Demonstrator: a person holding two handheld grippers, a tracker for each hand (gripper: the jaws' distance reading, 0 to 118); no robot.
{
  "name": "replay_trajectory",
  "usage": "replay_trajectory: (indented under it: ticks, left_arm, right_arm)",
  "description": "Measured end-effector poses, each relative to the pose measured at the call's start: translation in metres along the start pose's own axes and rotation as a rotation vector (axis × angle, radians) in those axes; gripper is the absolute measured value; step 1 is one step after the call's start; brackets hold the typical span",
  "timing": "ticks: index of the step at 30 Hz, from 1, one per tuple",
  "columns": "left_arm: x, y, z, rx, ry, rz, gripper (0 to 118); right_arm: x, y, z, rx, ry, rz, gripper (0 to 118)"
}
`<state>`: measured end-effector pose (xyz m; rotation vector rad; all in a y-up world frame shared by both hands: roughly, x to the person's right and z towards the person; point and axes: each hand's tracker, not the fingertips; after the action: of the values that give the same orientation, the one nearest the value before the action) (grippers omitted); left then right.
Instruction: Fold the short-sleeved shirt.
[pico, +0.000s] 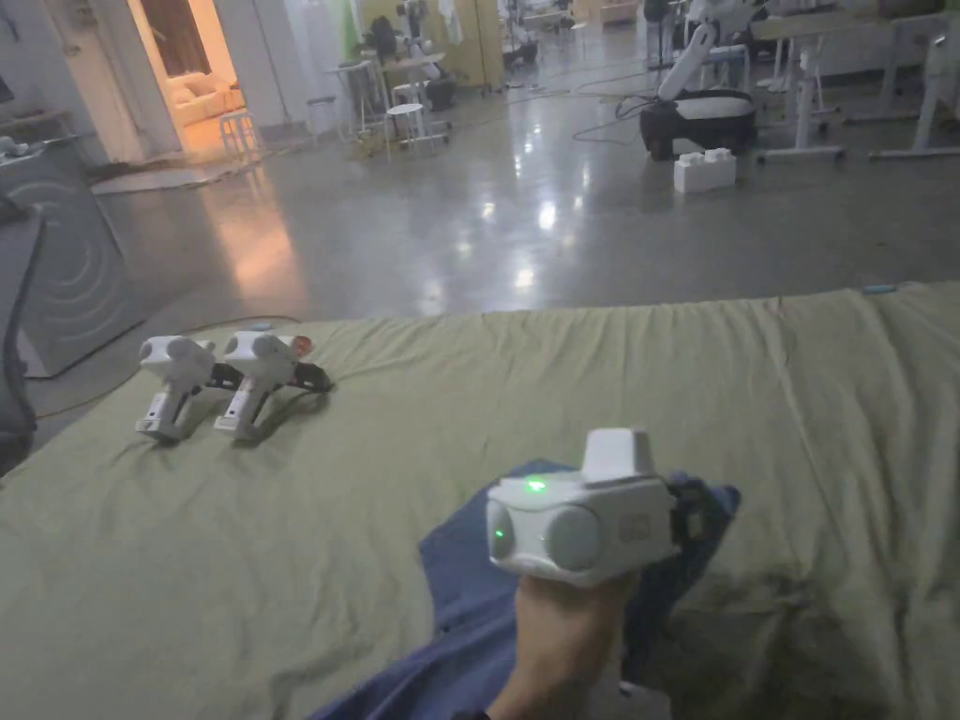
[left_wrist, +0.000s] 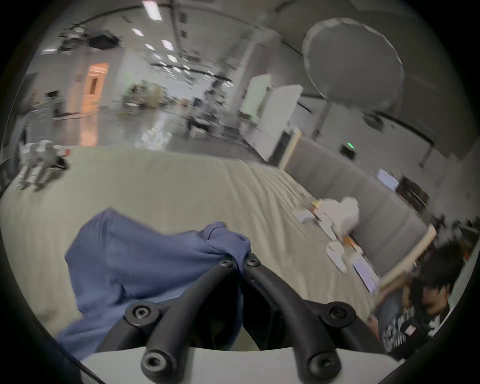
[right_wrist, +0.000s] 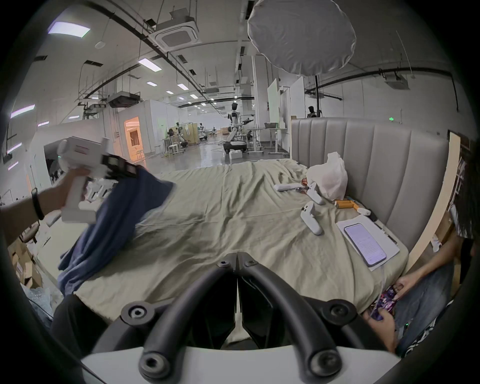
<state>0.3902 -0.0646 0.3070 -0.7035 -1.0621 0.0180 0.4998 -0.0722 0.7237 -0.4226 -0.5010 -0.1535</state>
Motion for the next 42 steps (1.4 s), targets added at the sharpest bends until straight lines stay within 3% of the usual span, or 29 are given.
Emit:
replay_trajectory:
  ticks: [6, 10, 11, 12, 13, 14, 19, 25, 28, 30, 32, 34, 36, 42]
  left_arm:
    - [0.135, -0.118, -0.066, -0.265, -0.260, -0.201, 0]
    - [0.195, -0.179, -0.077, -0.341, -0.368, -0.345, 3]
    - [0.200, -0.188, -0.077, -0.352, -0.360, -0.367, 21]
    - [0.201, -0.191, -0.077, -0.352, -0.354, -0.374, 47]
    - [0.199, -0.192, -0.076, -0.352, -0.355, -0.367, 79]
    - [0.196, -0.190, -0.071, -0.342, -0.346, -0.364, 88]
    - [0.141, -0.138, 0.011, -0.117, -0.180, -0.367, 87]
    - [0.075, -0.081, 0.196, 0.309, 0.107, -0.237, 86]
    - [0.071, -0.090, 0.272, 0.456, 0.346, -0.286, 83]
    - [0.069, -0.104, 0.309, 0.506, 0.433, -0.305, 66]
    - [0.067, -0.120, 0.337, 0.553, 0.468, -0.268, 27]
    - [0.069, -0.137, 0.361, 0.601, 0.573, -0.250, 0]
    - [0.072, -0.149, 0.373, 0.611, 0.632, -0.264, 0]
    - [0.075, -0.171, 0.390, 0.552, 0.634, -0.202, 0]
  right_arm:
    - [0.020, -0.022, 0.011, -0.032, -0.027, -0.037, 0]
    - [0.027, -0.032, 0.016, -0.056, -0.061, -0.059, 0]
    - [0.030, -0.034, 0.019, -0.057, -0.065, -0.064, 0]
    - [0.032, -0.035, 0.021, -0.058, -0.067, -0.065, 0]
    - [0.029, -0.034, 0.022, -0.058, -0.069, -0.064, 0]
    - [0.029, -0.034, 0.023, -0.058, -0.069, -0.062, 0]
    - [0.019, -0.021, 0.022, -0.013, -0.020, -0.031, 0]
    - [-0.010, 0.013, 0.018, 0.105, 0.058, 0.020, 0]
    - [-0.023, 0.031, 0.019, 0.154, 0.099, 0.040, 0]
    - [-0.030, 0.041, 0.020, 0.177, 0.116, 0.049, 0]
    - [-0.037, 0.048, 0.022, 0.202, 0.134, 0.061, 0]
    - [-0.042, 0.054, 0.025, 0.222, 0.142, 0.078, 0]
    - [-0.046, 0.058, 0.031, 0.237, 0.152, 0.094, 0]
    - [-0.051, 0.056, 0.043, 0.278, 0.145, 0.076, 0]
